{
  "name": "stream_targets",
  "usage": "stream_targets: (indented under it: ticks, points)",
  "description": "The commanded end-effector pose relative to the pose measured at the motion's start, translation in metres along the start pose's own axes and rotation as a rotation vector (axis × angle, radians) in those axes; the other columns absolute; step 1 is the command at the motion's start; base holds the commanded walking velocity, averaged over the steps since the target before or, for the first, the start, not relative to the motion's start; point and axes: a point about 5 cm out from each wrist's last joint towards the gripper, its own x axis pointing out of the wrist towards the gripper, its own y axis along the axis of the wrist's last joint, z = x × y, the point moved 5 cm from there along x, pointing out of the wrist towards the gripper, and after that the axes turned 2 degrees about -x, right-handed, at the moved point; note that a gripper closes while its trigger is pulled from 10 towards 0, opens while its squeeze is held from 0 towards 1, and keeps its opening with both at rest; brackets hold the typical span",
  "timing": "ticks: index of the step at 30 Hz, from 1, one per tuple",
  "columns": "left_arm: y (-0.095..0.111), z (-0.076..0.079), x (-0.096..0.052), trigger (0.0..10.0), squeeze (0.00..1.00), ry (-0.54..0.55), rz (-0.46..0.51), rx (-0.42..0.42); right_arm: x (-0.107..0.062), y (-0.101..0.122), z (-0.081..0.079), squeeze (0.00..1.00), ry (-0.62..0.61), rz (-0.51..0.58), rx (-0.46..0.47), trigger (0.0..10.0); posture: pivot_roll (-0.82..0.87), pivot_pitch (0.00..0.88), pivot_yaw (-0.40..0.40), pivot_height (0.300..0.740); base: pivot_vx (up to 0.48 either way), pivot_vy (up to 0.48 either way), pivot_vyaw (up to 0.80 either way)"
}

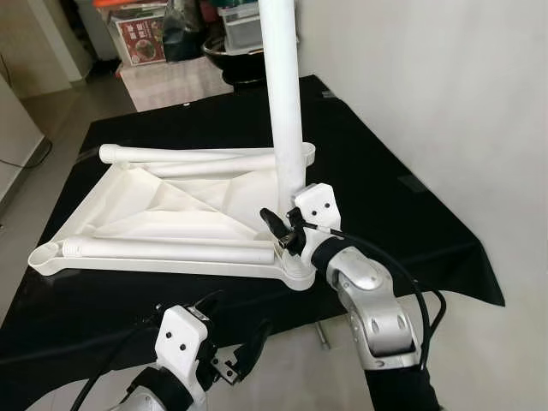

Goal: Building children table

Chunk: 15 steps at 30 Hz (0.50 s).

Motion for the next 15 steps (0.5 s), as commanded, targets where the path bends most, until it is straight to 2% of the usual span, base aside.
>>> stream_targets:
  ticks: [1, 2, 3, 8, 9, 10, 11, 12, 13, 15]
  points:
    - [-0.004, -0.004, 0.000, 10.0, 0.00, 0.014, -0.014, 0.019, 0.008, -0.020, -0.007, 0.00, 0.037, -0.064, 0.022, 0.0, 0.00, 0.076, 0.089, 0.740, 0.000, 0.000, 0.00]
    - [-0.004, -0.004, 0.000, 10.0, 0.00, 0.014, -0.014, 0.019, 0.008, -0.020, -0.007, 0.00, 0.037, -0.064, 0.022, 0.0, 0.00, 0.076, 0.089, 0.740, 0.000, 0.000, 0.00]
    - [-0.004, -0.006, 0.001, 10.0, 0.00, 0.031, -0.014, 0.025, 0.014, -0.005, -0.008, 0.00, 0.090, 0.001, 0.012, 10.0, 0.00, 0.076, 0.088, 0.740, 0.000, 0.000, 0.00]
    - [-0.005, -0.006, 0.001, 10.0, 0.00, 0.037, -0.014, 0.024, 0.016, 0.010, -0.005, 0.00, 0.166, 0.067, -0.022, 10.0, 0.00, 0.073, 0.088, 0.740, 0.000, 0.000, 0.00]
    - [-0.004, -0.006, 0.001, 10.0, 0.00, 0.033, -0.014, 0.021, 0.013, 0.012, -0.009, 1.00, 0.227, 0.068, -0.014, 10.0, 0.00, 0.074, 0.090, 0.740, 0.000, 0.000, 0.00]
    - [-0.004, -0.006, 0.001, 10.0, 0.00, 0.028, -0.014, 0.018, 0.008, 0.015, -0.015, 1.00, 0.317, 0.075, -0.007, 10.0, 0.00, 0.077, 0.090, 0.740, 0.000, 0.000, 0.00]
    - [-0.004, -0.006, 0.001, 10.0, 0.00, 0.028, -0.014, 0.018, 0.008, 0.015, -0.015, 1.00, 0.317, 0.075, -0.007, 10.0, 0.00, 0.077, 0.090, 0.740, 0.000, 0.000, 0.00]
    - [-0.004, -0.004, 0.001, 10.0, 0.00, 0.022, -0.013, 0.015, 0.001, 0.016, -0.020, 1.00, 0.432, 0.083, 0.002, 10.0, 0.01, 0.084, 0.092, 0.740, 0.000, 0.000, 0.00]
    - [-0.004, -0.004, 0.001, 10.0, 0.00, 0.022, -0.013, 0.015, 0.001, 0.016, -0.020, 1.00, 0.432, 0.083, 0.002, 10.0, 0.01, 0.084, 0.092, 0.740, 0.000, 0.000, 0.00]
    - [-0.002, -0.002, -0.001, 10.0, 0.00, 0.015, -0.012, 0.012, -0.009, 0.017, -0.020, 1.00, 0.590, 0.111, -0.020, 10.0, 0.02, 0.090, 0.093, 0.740, 0.000, 0.000, 0.00]
